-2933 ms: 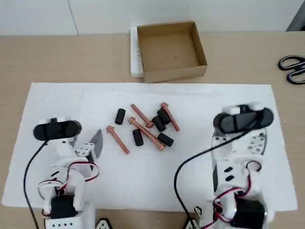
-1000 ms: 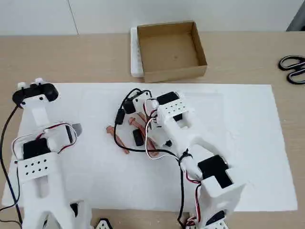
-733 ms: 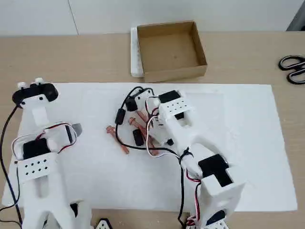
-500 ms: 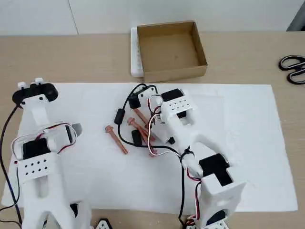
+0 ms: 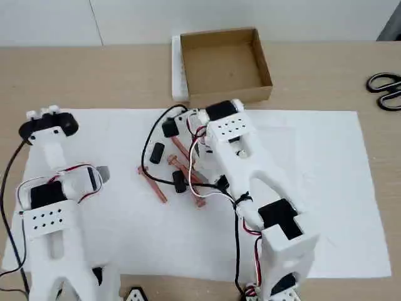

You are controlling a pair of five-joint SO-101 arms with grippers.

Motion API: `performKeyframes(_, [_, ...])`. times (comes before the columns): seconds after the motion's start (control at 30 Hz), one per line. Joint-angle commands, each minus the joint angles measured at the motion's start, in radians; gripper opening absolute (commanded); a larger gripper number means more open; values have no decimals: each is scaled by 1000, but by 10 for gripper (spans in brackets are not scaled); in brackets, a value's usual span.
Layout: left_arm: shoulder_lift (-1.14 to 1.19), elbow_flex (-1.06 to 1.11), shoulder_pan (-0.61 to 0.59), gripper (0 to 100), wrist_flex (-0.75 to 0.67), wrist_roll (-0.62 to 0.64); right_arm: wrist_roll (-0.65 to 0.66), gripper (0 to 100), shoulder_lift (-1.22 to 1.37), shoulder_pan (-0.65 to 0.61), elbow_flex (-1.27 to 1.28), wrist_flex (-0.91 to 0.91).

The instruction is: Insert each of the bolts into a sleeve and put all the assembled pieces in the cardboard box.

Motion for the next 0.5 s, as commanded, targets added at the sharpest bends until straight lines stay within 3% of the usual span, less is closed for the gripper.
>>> performKeyframes(0.0, [0,-71,23,258,40,3,-14,4,-18,16,-103,44])
performKeyframes(0.2, [87,-120,135,257,44,0,-48,4,-18,108,-144,48])
performKeyframes(0.47, [522,-357,305,255,80,49,-72,4,-85,124,-143,61])
